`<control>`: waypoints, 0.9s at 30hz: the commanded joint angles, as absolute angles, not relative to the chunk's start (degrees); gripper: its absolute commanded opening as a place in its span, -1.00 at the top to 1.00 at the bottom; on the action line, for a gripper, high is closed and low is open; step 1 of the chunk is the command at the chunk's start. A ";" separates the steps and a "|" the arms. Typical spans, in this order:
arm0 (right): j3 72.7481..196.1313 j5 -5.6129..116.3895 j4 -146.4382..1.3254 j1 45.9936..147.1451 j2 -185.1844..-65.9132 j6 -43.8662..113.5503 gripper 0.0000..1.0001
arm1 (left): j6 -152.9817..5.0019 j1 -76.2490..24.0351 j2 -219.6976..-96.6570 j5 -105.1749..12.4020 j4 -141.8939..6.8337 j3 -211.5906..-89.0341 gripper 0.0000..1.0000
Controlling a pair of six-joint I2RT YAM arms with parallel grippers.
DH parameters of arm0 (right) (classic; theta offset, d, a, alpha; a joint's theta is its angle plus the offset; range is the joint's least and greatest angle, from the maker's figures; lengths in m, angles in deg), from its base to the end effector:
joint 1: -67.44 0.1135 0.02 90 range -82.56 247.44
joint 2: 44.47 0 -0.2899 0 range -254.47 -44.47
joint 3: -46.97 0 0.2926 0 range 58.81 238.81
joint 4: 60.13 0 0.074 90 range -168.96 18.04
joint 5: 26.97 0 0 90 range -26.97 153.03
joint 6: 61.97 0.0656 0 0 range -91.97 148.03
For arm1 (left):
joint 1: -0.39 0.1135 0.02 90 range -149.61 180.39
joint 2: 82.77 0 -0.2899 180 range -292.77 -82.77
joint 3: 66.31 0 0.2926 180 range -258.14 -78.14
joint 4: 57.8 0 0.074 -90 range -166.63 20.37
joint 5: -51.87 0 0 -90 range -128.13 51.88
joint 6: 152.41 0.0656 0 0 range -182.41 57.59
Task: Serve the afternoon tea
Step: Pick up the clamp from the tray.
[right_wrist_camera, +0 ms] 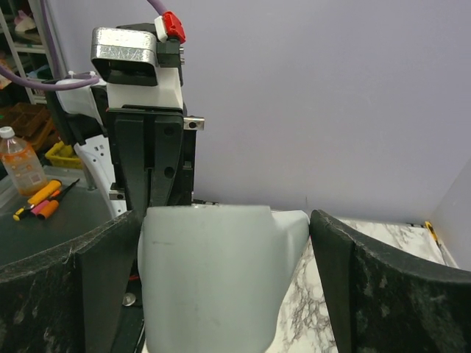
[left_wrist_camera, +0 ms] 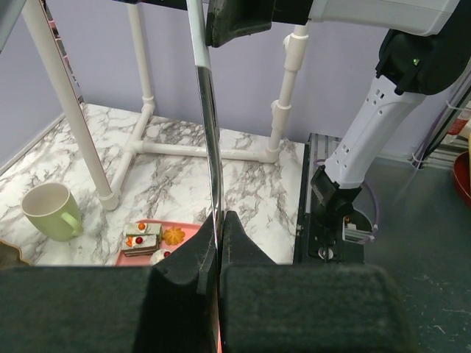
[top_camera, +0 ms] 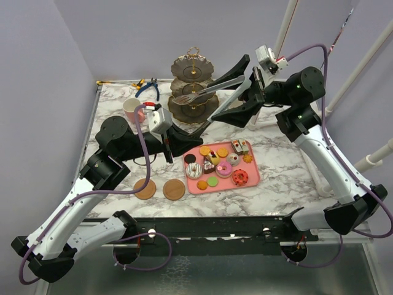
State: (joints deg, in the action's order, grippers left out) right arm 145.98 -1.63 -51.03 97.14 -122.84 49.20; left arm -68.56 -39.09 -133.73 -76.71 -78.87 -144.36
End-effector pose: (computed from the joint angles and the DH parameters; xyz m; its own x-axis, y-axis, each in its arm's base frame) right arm 0.2521 0.2120 0.5512 0.0791 0.2230 -0.9716 -0.9890 -0.1047 -0.1045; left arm 0.1457 -0.1730 0.4851 -0.0240 -0.0887 -0.9958 0.9788 0.2007 -0.0415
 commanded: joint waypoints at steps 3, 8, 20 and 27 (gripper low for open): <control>147.77 -5.88 -55.86 98.88 -124.09 48.26 -0.90 | -66.69 -39.11 -133.70 -76.64 -76.51 -146.08 1.00; 147.86 -5.91 -57.75 99.34 -124.23 47.45 -0.79 | -64.85 -39.16 -134.21 -76.17 -77.40 -145.91 1.00; 145.11 -5.12 -61.82 99.44 -122.87 45.95 -0.58 | -59.86 -39.16 -135.21 -74.03 -78.06 -147.15 1.00; 143.51 -4.50 -62.59 99.43 -120.94 45.96 -0.18 | -55.27 -39.16 -135.22 -73.74 -80.55 -146.72 1.00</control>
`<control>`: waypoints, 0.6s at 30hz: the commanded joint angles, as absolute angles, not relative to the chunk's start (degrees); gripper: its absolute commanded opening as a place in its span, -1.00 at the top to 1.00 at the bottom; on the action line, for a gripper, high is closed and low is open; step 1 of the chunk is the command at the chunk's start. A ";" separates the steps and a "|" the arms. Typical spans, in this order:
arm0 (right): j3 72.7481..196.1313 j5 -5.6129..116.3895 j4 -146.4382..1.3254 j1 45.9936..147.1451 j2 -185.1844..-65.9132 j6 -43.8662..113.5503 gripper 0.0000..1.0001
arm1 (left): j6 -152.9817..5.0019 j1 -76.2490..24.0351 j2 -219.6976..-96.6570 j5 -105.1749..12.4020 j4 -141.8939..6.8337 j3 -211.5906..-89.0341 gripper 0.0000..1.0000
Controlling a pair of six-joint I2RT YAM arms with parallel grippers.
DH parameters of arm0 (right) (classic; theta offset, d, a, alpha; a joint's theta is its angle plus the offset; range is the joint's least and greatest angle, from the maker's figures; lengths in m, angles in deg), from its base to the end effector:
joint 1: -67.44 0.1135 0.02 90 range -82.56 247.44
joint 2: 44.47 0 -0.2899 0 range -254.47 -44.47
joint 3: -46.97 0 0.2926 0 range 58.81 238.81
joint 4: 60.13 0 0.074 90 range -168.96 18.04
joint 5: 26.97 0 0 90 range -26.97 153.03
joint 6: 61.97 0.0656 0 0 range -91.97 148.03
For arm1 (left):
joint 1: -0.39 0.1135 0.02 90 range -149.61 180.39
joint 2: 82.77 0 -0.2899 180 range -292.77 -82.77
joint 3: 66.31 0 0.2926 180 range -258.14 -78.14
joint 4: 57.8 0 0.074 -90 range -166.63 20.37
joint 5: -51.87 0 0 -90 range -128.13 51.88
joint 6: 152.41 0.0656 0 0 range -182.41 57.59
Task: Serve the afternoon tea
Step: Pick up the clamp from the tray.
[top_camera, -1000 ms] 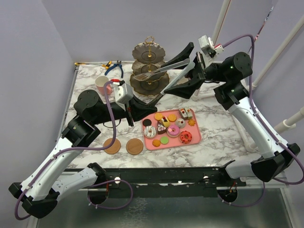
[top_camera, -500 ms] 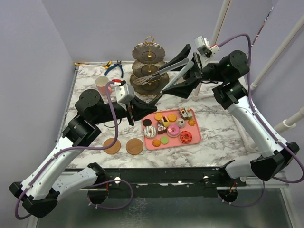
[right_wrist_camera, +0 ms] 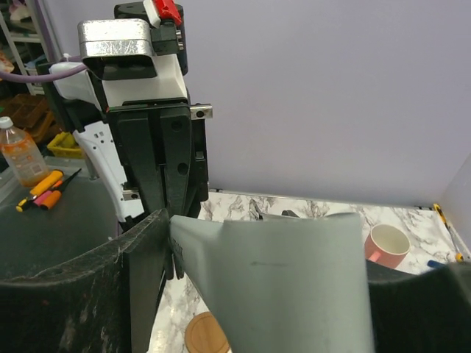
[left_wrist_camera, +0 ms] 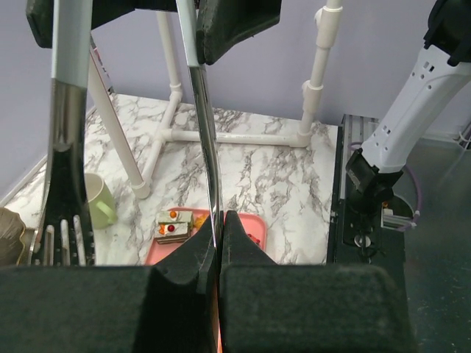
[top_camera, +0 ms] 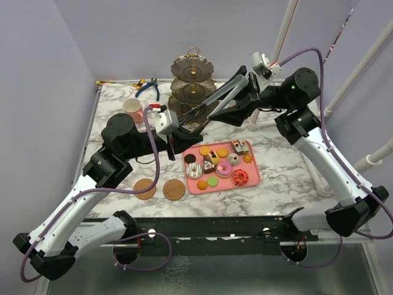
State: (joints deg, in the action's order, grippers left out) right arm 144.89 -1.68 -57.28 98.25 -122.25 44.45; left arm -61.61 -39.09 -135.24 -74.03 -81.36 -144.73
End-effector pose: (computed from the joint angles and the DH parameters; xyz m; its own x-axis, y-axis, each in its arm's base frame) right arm 0.2507 0.2186 0.5374 0.0578 0.1751 -0.9829 -0.9904 -0.1135 -0.0785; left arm 0.1558 -0.1782 0.4767 0.0457 -0.0230 -0.9987 0.9667 0.2531 0.0384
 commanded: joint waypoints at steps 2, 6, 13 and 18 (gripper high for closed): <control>143.61 -5.51 -63.30 99.43 -120.74 46.13 -0.17 | -53.81 -39.16 -135.11 -73.11 -81.41 -146.63 1.00; 142.80 -6.93 -62.79 99.43 -120.83 46.95 -0.21 | -50.74 -39.16 -134.97 -72.64 -82.30 -145.95 1.00; 141.05 -9.66 -57.99 99.88 -121.88 51.56 -0.35 | -47.56 -39.11 -134.63 -73.08 -84.04 -145.50 1.00; 140.50 -12.37 -53.28 99.87 -121.92 56.13 -0.50 | -46.87 -39.15 -134.60 -73.36 -84.90 -146.36 1.00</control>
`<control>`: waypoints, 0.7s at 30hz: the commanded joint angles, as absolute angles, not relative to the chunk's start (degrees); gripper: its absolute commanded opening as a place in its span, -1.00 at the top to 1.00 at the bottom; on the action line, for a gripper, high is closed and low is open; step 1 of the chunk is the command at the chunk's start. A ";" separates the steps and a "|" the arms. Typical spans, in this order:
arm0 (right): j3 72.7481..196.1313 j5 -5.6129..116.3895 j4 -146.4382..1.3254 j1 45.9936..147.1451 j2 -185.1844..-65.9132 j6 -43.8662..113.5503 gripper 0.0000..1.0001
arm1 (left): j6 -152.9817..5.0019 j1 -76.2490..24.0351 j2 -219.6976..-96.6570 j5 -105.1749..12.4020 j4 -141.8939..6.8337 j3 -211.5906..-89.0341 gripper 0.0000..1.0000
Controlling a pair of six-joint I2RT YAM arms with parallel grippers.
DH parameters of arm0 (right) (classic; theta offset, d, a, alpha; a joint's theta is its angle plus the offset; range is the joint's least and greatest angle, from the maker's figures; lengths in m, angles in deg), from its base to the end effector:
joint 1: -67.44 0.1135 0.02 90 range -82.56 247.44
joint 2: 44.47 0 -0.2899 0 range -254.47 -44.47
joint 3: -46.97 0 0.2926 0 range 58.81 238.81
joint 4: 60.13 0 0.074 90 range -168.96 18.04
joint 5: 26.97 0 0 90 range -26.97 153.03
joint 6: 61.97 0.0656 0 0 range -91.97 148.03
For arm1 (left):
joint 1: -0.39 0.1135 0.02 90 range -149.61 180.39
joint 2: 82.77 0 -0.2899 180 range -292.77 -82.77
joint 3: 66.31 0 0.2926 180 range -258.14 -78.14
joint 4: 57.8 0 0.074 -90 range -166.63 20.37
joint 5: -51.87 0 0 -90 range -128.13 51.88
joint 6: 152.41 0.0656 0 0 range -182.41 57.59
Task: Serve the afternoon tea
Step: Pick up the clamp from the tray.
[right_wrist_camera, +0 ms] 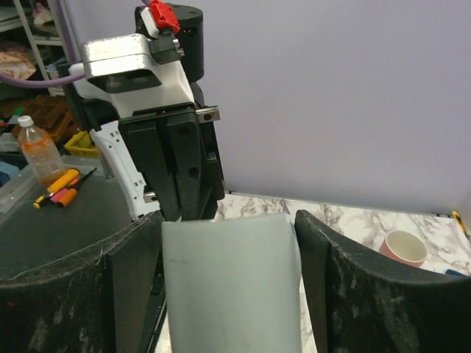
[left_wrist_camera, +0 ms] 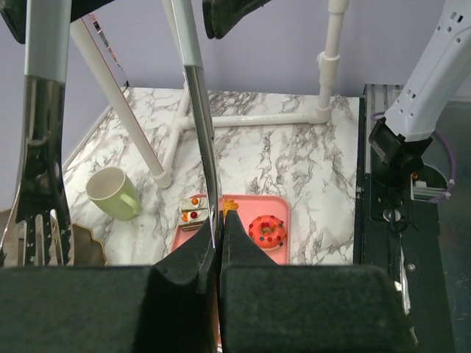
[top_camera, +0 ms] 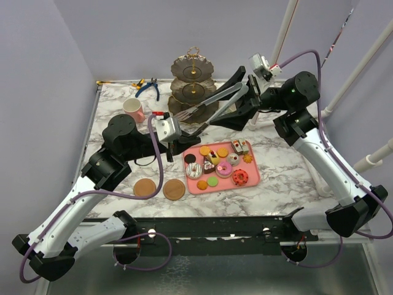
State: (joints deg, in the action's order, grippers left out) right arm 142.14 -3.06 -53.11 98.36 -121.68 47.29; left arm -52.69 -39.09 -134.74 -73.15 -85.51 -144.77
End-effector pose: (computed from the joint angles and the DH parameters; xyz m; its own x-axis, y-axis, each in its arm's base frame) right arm 0.2483 0.2186 0.5289 0.0388 0.1791 -0.9831 -0.9872 -0.1453 -0.0655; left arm 0.1543 -0.1759 0.4696 0.1465 0.0585 -0.9875 0.9525 0.2612 0.1568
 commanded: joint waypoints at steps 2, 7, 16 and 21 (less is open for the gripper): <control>140.02 -13.28 -50.50 99.92 -121.99 58.64 -0.52 | -47.01 -39.15 -134.58 -73.43 -84.93 -146.67 1.00; 138.74 -13.66 -45.92 99.94 -122.42 62.44 -0.49 | -47.20 -39.15 -134.90 -73.95 -84.89 -147.63 1.00; 140.06 -11.48 -58.79 100.49 -121.96 51.86 -0.53 | -48.10 -39.14 -135.28 -73.38 -84.85 -148.81 1.00; 139.53 -10.14 -61.70 100.49 -120.90 48.24 -0.64 | -49.97 -39.16 -135.34 -72.20 -84.00 -149.14 1.00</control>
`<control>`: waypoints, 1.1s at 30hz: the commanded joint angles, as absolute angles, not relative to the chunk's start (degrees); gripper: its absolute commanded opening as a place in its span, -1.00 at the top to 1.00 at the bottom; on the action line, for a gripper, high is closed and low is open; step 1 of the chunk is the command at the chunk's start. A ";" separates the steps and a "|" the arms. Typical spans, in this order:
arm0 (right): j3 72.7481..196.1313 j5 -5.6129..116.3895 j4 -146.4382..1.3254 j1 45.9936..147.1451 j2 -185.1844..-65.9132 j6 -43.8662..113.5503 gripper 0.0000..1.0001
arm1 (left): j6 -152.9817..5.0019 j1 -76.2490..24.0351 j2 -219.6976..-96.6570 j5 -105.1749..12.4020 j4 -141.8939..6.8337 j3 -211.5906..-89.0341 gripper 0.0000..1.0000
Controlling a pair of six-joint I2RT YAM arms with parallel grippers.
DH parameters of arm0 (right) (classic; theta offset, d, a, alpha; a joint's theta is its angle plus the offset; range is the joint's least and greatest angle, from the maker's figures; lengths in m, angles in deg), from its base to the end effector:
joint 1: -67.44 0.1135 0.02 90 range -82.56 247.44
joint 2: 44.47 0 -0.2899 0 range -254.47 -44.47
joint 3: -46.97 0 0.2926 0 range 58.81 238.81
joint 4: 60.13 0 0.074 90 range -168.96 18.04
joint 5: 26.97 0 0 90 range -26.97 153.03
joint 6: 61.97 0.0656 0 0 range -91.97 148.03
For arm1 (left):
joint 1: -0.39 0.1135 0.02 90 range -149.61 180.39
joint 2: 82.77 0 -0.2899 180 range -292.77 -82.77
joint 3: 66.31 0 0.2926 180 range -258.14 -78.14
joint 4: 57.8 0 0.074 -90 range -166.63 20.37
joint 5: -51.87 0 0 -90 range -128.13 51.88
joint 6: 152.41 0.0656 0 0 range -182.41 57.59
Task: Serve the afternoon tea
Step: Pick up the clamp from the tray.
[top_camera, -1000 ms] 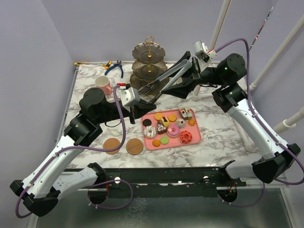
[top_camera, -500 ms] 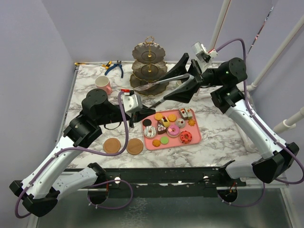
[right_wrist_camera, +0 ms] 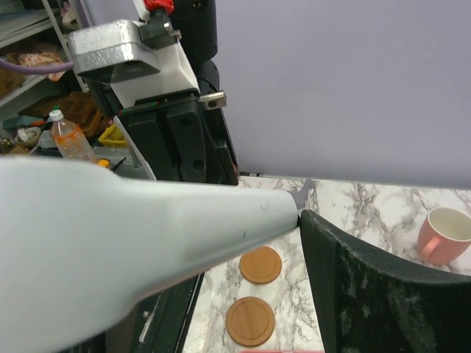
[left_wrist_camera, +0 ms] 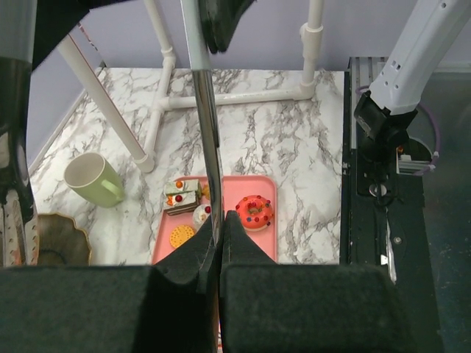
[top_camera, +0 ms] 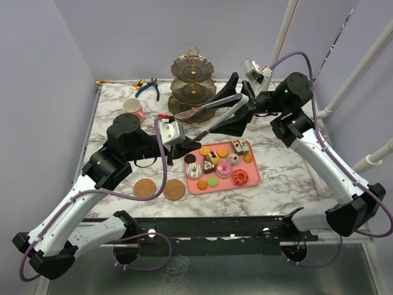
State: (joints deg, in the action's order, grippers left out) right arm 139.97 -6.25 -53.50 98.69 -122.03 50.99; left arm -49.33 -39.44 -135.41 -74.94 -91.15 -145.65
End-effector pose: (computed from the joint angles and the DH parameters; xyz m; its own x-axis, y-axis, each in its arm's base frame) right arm 0.2500 0.2235 0.5110 -0.0649 0.1221 -0.9904 -0.9766 -0.2116 0.0379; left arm 0.1523 -0.1782 0.4607 0.1329 0.1251 -0.9832 0.9648 0.2108 0.1572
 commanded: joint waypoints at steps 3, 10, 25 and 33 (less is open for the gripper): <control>138.72 -8.80 -61.27 100.49 -119.97 46.85 -0.67 | -51.20 -39.16 -135.38 -72.16 -83.14 -149.24 1.00; 138.26 -6.27 -56.27 100.49 -118.04 46.13 -0.65 | -52.02 -39.16 -135.81 -72.70 -83.02 -149.07 1.00; 141.26 12.05 -67.29 100.40 -110.87 27.26 -1.00 | -61.50 -39.11 -135.07 -76.14 -81.14 -148.55 1.00; 144.43 8.87 -62.83 100.40 -115.22 33.44 -1.00 | -62.20 -39.16 -134.50 -77.52 -81.09 -148.10 1.00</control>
State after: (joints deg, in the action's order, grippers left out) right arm 142.40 10.52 -65.15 100.35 -112.89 29.50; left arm -61.13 -39.20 -135.68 -75.16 -83.81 -147.46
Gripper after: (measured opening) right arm 0.998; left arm 0.006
